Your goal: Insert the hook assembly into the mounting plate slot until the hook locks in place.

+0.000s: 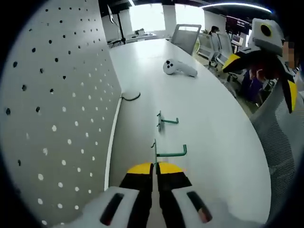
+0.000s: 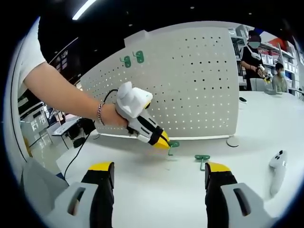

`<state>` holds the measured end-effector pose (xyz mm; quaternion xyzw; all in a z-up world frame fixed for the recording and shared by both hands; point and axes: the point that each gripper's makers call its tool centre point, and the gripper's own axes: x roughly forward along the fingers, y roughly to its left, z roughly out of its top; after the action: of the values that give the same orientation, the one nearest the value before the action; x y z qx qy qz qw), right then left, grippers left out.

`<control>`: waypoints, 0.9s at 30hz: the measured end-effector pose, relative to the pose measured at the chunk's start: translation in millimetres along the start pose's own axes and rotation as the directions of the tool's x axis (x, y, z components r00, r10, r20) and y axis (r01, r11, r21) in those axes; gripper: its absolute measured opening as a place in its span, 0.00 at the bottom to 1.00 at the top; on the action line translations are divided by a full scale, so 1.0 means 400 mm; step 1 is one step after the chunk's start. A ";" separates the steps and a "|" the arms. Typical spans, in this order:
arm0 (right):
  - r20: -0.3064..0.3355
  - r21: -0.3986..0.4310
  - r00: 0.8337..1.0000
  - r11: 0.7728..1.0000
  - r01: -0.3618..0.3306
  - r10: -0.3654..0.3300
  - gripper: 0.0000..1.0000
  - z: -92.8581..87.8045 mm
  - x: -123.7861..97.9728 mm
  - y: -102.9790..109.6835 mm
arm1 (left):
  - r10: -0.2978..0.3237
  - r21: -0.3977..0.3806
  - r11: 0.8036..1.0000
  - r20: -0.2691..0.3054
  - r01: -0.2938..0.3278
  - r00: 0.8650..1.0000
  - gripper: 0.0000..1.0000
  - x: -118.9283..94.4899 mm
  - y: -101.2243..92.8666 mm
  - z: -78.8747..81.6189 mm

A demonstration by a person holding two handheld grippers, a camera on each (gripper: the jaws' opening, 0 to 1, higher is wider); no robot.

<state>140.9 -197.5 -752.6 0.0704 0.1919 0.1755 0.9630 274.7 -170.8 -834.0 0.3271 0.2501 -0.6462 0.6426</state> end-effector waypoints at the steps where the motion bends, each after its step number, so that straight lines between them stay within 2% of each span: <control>1: 0.001 -0.002 1.000 1.000 -0.001 0.001 0.76 0.001 0.000 0.001 | 0.005 -0.003 1.000 0.009 -0.005 1.000 0.03 -0.004 0.003 0.005; 4: 0.006 0.001 1.000 1.000 -0.008 0.008 0.76 0.003 0.000 0.004 | 0.018 -0.006 1.000 0.043 -0.018 0.999 0.03 -0.023 0.010 0.021; 8: 0.006 0.000 1.000 1.000 -0.007 0.007 0.76 0.004 0.000 0.004 | 0.018 -0.002 1.000 0.051 -0.018 0.999 0.03 -0.034 0.011 0.024; 15: 0.004 -0.006 1.000 1.000 -0.010 0.010 0.76 0.003 0.000 0.006 | 0.044 -0.010 0.999 0.103 -0.043 0.994 0.03 -0.069 0.020 0.048; 22: 0.003 -0.008 1.000 1.000 -0.015 0.015 0.77 0.003 0.002 0.009 | 0.072 -0.037 0.997 0.151 -0.067 0.986 0.03 -0.106 0.031 0.074; 27: 0.005 -0.009 1.000 1.000 -0.013 0.013 0.77 0.004 0.001 0.009 | 0.096 -0.053 0.995 0.198 -0.088 0.976 0.03 -0.141 0.030 0.098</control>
<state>140.9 -194.2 -750.5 0.0678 0.1880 0.1824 0.9627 280.4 -162.8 -764.8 0.2578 0.1829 -0.6397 0.7006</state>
